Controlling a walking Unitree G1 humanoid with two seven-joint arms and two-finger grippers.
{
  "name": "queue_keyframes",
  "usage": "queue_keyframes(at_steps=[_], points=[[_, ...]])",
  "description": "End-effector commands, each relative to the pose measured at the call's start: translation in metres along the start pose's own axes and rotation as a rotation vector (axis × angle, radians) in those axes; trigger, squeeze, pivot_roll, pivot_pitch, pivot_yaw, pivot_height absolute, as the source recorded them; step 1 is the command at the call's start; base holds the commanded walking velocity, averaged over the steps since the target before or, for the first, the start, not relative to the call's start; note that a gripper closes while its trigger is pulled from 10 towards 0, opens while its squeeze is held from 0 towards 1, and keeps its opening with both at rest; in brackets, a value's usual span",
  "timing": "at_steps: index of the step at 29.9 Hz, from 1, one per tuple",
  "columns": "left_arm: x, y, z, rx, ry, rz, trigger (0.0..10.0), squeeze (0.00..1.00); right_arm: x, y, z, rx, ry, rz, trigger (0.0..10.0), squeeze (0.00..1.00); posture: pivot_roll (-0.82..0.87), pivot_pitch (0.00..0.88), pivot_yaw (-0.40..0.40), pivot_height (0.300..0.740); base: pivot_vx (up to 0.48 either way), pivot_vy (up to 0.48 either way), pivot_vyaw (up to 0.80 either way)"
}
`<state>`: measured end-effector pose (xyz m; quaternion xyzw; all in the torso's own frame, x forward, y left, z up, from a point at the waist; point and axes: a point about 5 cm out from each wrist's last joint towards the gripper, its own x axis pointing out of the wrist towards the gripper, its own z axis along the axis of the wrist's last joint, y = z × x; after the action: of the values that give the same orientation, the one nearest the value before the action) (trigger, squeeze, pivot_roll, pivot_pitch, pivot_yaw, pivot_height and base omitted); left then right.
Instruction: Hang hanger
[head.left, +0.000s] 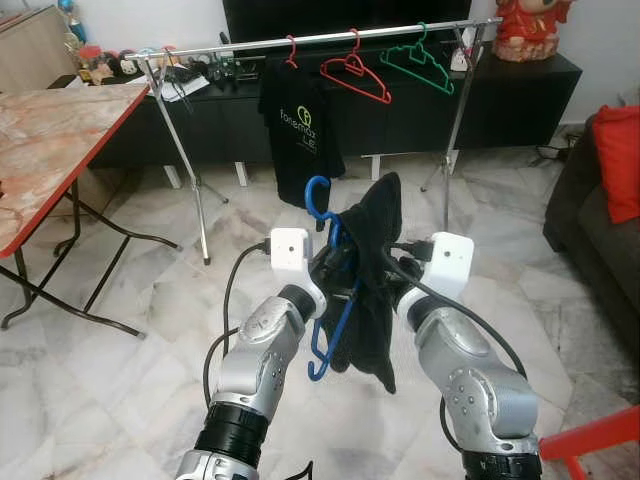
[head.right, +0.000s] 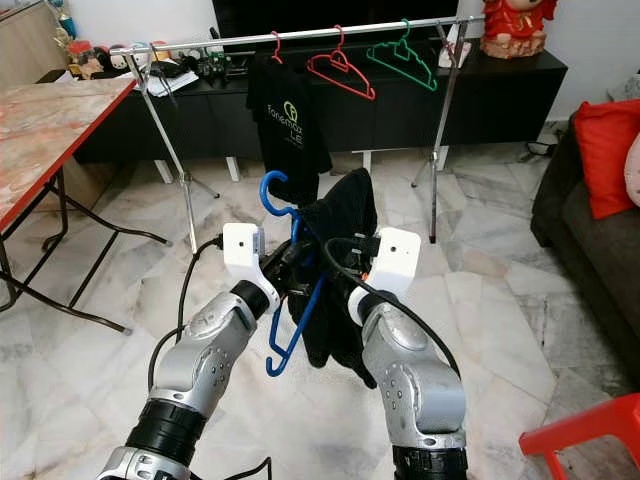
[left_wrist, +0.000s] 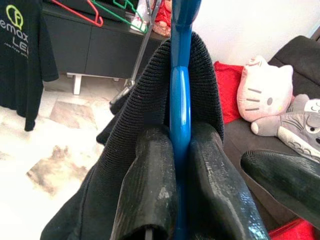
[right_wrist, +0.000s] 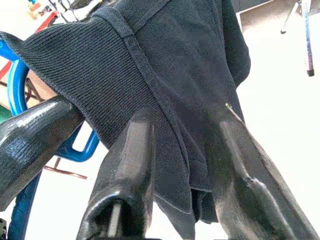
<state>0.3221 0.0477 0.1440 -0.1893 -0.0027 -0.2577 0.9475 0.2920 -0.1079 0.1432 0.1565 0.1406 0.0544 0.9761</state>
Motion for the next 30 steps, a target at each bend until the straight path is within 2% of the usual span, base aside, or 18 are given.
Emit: queue_keyframes(at_steps=[1,4,11,20,25,26,27,28,30], points=[[0.005,-0.004,0.014,0.004,-0.069,-0.027,10.0,0.0,-0.004,0.004,-0.005,0.024,0.005,-0.003,10.0,1.0,-0.07,0.002,0.063,0.74,0.0,0.0,0.0],[0.003,-0.005,0.011,0.007,-0.042,-0.061,10.0,0.0,-0.004,-0.001,0.003,-0.005,-0.041,-0.041,10.0,1.0,-0.07,0.002,0.065,0.74,0.0,0.0,0.0],[-0.002,-0.003,0.005,0.009,-0.009,-0.091,10.0,0.0,-0.004,-0.016,0.021,0.023,-0.137,-0.116,10.0,1.0,-0.07,0.002,0.065,0.74,0.0,0.0,0.0],[-0.005,-0.002,-0.005,0.01,0.039,-0.112,10.0,0.0,-0.006,-0.026,0.038,0.07,-0.245,-0.167,10.0,1.0,-0.07,0.0,0.066,0.74,0.0,0.0,0.0],[-0.007,-0.004,-0.009,0.008,0.061,-0.141,10.0,0.0,-0.007,-0.034,0.047,0.065,-0.288,-0.194,10.0,1.0,-0.07,0.0,0.066,0.74,0.0,0.0,0.0],[-0.008,-0.006,-0.011,0.006,0.073,-0.169,10.0,0.0,-0.007,-0.036,0.049,0.033,-0.295,-0.189,10.0,0.22,-0.07,0.0,0.066,0.74,0.0,0.0,0.0],[-0.008,-0.006,-0.011,0.006,0.073,-0.169,10.0,0.0,-0.007,-0.036,0.049,0.033,-0.295,-0.189,10.0,0.22,-0.07,0.0,0.066,0.74,0.0,0.0,0.0],[-0.009,-0.009,-0.012,0.006,0.084,-0.194,10.0,0.0,-0.007,-0.039,0.051,0.014,-0.305,-0.18,10.0,0.0,-0.07,0.0,0.066,0.74,0.0,0.0,0.0],[-0.01,-0.011,-0.014,0.007,0.095,-0.22,10.0,0.0,-0.007,-0.042,0.054,0.001,-0.312,-0.172,10.0,0.0,-0.07,0.0,0.067,0.74,0.0,0.0,0.0]])
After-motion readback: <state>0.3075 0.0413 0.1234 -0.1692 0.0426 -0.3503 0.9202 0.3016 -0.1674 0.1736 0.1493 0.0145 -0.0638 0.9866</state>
